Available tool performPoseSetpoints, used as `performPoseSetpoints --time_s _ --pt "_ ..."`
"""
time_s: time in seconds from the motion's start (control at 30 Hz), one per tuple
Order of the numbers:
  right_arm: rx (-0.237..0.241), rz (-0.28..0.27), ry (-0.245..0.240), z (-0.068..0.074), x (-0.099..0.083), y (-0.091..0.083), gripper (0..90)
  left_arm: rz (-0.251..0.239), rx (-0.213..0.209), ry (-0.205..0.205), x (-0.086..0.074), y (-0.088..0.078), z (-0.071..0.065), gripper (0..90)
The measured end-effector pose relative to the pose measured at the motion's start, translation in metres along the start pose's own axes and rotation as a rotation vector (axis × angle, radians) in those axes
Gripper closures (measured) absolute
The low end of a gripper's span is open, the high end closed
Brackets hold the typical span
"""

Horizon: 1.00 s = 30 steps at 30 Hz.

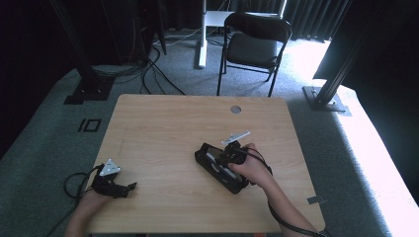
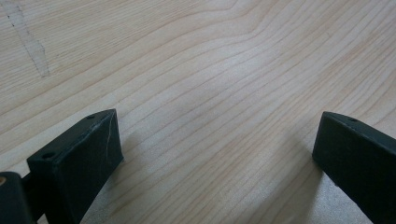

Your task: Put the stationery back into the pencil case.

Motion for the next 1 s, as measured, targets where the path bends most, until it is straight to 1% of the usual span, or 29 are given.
performPoseSetpoints --time_s 0.03,0.1,0.13,0.17,0.2,0.27,0.3,0.33,0.37,0.43,0.53,0.67,0.8,0.87,1.0 --pt "0.032 -0.039 0.008 0.001 0.004 -0.01 65.0 0.0 0.0 -0.001 0.0 0.0 0.0 1.6" --pt "0.033 -0.048 0.003 0.0 0.005 -0.013 63.8 0.0 0.0 0.0 0.0 0.0 0.0 1.6" --pt "0.044 -0.091 0.026 -0.004 0.008 -0.022 62.1 0.0 0.0 0.0 0.0 0.0 0.0 1.5" --pt "0.044 -0.091 0.026 -0.004 0.008 -0.022 62.1 0.0 0.0 0.0 0.0 0.0 0.0 1.6" --pt "0.03 -0.123 0.035 -0.01 0.01 -0.028 60.6 0.0 0.0 0.0 0.0 0.0 0.0 1.6" --pt "0.031 -0.131 0.04 -0.012 0.01 -0.03 60.2 0.0 0.0 0.0 0.0 0.0 0.0 1.5" --pt "0.018 -0.147 0.053 -0.017 0.01 -0.034 59.4 0.0 0.0 0.0 0.0 0.0 0.0 1.5" --pt "0.001 -0.16 0.048 -0.021 0.01 -0.036 58.8 0.0 0.0 0.0 0.0 0.0 0.0 1.5" --pt "-0.008 -0.17 0.054 -0.025 0.009 -0.038 57.9 0.0 0.0 0.0 0.0 0.0 0.0 1.5" --pt "-0.023 -0.197 0.08 -0.032 0.008 -0.042 56.2 0.0 0.0 0.0 0.0 0.0 0.0 1.5" --pt "-0.064 -0.229 0.11 -0.045 0.004 -0.045 53.6 0.0 0.0 0.0 0.0 0.0 0.0 1.6" --pt "-0.113 -0.248 0.151 -0.064 -0.005 -0.047 50.0 0.0 0.0 0.0 0.0 0.0 0.0 1.6" --pt "-0.153 -0.27 0.207 -0.083 -0.016 -0.047 47.9 0.0 0.0 0.0 0.0 0.0 0.0 1.5" --pt "-0.185 -0.28 0.222 -0.093 -0.022 -0.048 46.9 0.0 0.0 0.0 0.0 0.0 0.0 1.5" --pt "-0.236 -0.299 0.262 -0.107 -0.035 -0.048 43.6 0.0 0.0 0.0 0.0 0.0 0.0 1.5"
Point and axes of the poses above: each handheld gripper's, and its own axes: y roughly forward along the jaws, x roughly out of its top, z roughly to its left, the point moved 4 cm from there along y, roughly forward along the jaws, and after that the axes turned 10 degrees about y, right-handed, at the moved point
